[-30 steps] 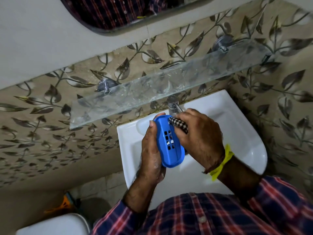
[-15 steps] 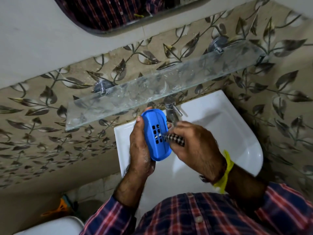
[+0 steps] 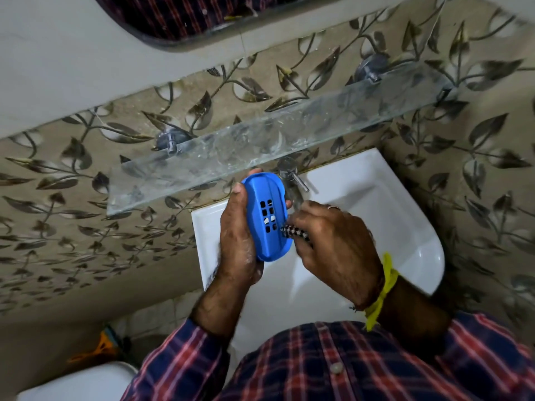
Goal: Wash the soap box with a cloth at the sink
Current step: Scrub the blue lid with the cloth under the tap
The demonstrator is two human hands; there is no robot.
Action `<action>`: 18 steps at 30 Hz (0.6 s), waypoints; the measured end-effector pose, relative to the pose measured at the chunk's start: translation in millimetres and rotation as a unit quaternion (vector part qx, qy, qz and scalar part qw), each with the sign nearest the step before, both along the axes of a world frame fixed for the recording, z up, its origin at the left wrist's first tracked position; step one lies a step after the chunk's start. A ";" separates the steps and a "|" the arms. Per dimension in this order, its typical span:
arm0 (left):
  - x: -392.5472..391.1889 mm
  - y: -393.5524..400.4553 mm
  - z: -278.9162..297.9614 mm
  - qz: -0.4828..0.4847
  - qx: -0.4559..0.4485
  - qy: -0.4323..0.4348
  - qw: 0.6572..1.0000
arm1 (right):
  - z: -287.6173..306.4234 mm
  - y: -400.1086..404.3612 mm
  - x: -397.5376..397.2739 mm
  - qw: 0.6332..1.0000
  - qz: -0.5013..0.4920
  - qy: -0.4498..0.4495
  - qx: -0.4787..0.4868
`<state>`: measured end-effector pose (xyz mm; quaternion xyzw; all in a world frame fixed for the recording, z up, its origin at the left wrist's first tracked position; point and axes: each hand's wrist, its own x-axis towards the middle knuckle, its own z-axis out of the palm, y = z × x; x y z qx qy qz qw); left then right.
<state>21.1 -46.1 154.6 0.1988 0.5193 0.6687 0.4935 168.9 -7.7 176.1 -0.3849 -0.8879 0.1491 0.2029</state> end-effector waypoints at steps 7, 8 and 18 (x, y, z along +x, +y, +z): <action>8.4 1.5 -0.1 0.017 0.001 0.006 1.000 | 1.4 4.3 4.5 0.986 0.110 -0.068 -0.106; 8.8 2.1 -0.1 0.016 0.005 0.008 1.000 | 3.9 4.9 3.3 0.980 0.123 -0.048 -0.152; 9.8 4.9 -1.2 0.045 0.021 0.025 0.998 | 4.0 -5.9 -0.3 0.994 0.076 -0.045 -0.057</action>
